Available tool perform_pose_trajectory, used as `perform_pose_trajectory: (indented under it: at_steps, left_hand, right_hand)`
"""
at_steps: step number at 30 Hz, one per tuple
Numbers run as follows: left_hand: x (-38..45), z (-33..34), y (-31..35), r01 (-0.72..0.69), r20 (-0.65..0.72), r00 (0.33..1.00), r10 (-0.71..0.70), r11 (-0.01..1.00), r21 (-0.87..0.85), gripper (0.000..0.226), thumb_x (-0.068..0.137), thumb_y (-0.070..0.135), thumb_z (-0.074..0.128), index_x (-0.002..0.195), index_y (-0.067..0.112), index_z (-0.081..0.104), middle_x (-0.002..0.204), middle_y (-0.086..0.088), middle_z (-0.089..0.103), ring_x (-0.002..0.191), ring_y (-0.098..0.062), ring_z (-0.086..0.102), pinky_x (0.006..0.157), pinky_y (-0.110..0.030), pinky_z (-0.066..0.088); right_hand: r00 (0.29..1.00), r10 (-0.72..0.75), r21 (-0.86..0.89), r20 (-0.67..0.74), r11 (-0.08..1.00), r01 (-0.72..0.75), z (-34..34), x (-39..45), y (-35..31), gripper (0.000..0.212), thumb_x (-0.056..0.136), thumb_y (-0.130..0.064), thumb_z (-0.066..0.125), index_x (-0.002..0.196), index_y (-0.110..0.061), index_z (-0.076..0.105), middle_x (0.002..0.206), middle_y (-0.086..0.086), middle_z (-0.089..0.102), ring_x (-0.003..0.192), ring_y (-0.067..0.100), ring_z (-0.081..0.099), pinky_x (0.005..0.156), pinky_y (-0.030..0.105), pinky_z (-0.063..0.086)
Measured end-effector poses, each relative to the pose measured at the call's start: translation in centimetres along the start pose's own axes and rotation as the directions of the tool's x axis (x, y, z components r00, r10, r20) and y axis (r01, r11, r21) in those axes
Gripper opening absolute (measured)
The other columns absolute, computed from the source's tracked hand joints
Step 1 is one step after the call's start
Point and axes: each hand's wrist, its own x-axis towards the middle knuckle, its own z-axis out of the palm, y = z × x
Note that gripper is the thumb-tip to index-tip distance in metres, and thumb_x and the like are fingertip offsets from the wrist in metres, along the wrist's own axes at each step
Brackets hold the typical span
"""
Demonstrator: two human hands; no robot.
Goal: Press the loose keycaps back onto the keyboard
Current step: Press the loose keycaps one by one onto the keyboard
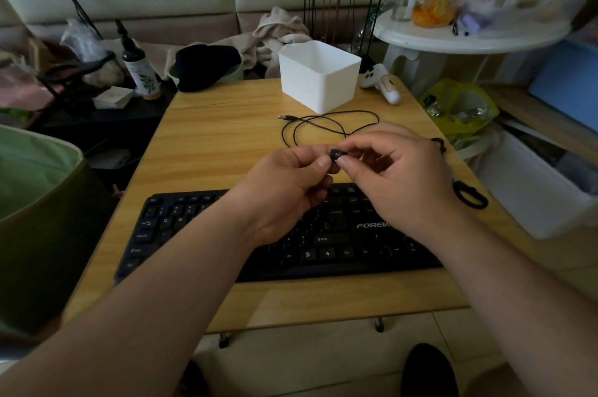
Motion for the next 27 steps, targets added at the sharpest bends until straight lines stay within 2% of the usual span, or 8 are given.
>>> perform_pose_trajectory:
  at_steps: [5,8,12,14,16,19,22,27]
  left_hand:
    - [-0.08,-0.11,0.05,-0.023,0.029,0.999,0.022,0.999,0.034,0.025,0.108,0.013,0.052,0.104,0.018,0.076,0.091,0.001,0.069,0.078,-0.008,0.058,0.073,-0.023,0.05]
    - [-0.27,-0.23,0.06,-0.03,0.043,0.999,0.027,0.996,0.088,0.028,0.109,0.016,0.049,0.095,0.015,0.073,0.082,0.002,0.066,0.074,-0.008,0.057,0.07,-0.022,0.05]
    - [-0.47,-0.47,0.03,-0.055,0.066,0.997,0.045,0.985,0.166,0.028,0.109,0.01,0.047,0.097,0.015,0.072,0.08,0.002,0.064,0.073,-0.006,0.057,0.07,-0.02,0.049]
    - [-0.64,-0.42,0.05,-0.053,0.075,0.996,0.041,0.984,0.168,0.028,0.109,0.01,0.047,0.096,0.014,0.072,0.08,0.002,0.064,0.073,-0.006,0.057,0.071,-0.021,0.049]
    - [-0.78,-0.31,0.03,-0.031,0.078,0.997,0.021,0.992,0.123,0.029,0.109,0.011,0.047,0.094,0.013,0.071,0.079,0.001,0.064,0.073,-0.007,0.057,0.071,-0.022,0.049]
    - [-0.82,-0.23,0.01,0.01,0.081,0.997,-0.012,0.999,0.035,0.029,0.108,0.017,0.049,0.09,0.013,0.072,0.078,0.0,0.064,0.073,-0.009,0.057,0.07,-0.023,0.05]
    - [-0.77,-0.3,0.13,0.004,0.06,0.998,-0.003,1.0,-0.016,0.026,0.107,0.016,0.052,0.094,0.014,0.074,0.084,-0.001,0.068,0.074,-0.008,0.059,0.071,-0.023,0.052]
    - [-0.9,-0.34,0.26,-0.09,0.028,0.996,0.087,0.987,0.129,0.025,0.105,0.015,0.057,0.09,0.019,0.077,0.083,0.003,0.068,0.075,-0.009,0.057,0.073,-0.024,0.05]
  right_hand:
    - [0.999,0.012,0.058,0.048,0.998,-0.014,0.22,-0.06,0.18,0.02,0.086,-0.015,0.082,0.101,-0.027,0.077,0.095,-0.011,0.067,0.091,0.003,0.064,0.076,0.012,0.05]
    - [0.998,-0.007,0.076,0.064,0.997,0.002,0.19,-0.03,0.2,0.019,0.086,-0.016,0.083,0.098,-0.029,0.076,0.091,-0.01,0.065,0.09,0.006,0.063,0.075,0.014,0.049]
    - [0.995,-0.015,0.085,0.1,0.996,0.007,0.02,0.13,0.33,0.03,0.087,-0.016,0.081,0.113,-0.03,0.076,0.091,-0.007,0.062,0.086,0.009,0.06,0.073,0.012,0.046]
    - [0.991,-0.015,0.093,0.132,0.996,0.003,0.05,0.16,0.35,0.03,0.088,-0.016,0.081,0.114,-0.031,0.077,0.094,-0.007,0.062,0.087,0.009,0.06,0.072,0.012,0.046]
    - [0.988,-0.025,0.093,0.15,0.996,0.011,0.12,0.16,0.34,0.026,0.088,-0.016,0.08,0.109,-0.031,0.078,0.096,-0.006,0.063,0.087,0.012,0.061,0.072,0.019,0.049]
    - [0.993,-0.027,0.093,0.117,0.996,0.016,0.11,0.28,0.37,0.019,0.085,-0.018,0.083,0.101,-0.027,0.078,0.096,-0.005,0.064,0.083,0.015,0.061,0.071,0.026,0.05]
    - [0.999,-0.044,0.049,0.02,0.998,0.043,0.19,0.5,0.43,0.015,0.082,-0.021,0.086,0.093,-0.021,0.076,0.091,-0.012,0.061,0.081,0.009,0.06,0.069,0.018,0.047]
    - [0.996,-0.083,-0.002,-0.026,0.997,0.083,0.4,0.56,0.65,0.025,0.079,-0.035,0.086,0.093,-0.016,0.078,0.087,-0.008,0.063,0.076,0.01,0.06,0.066,0.021,0.048]
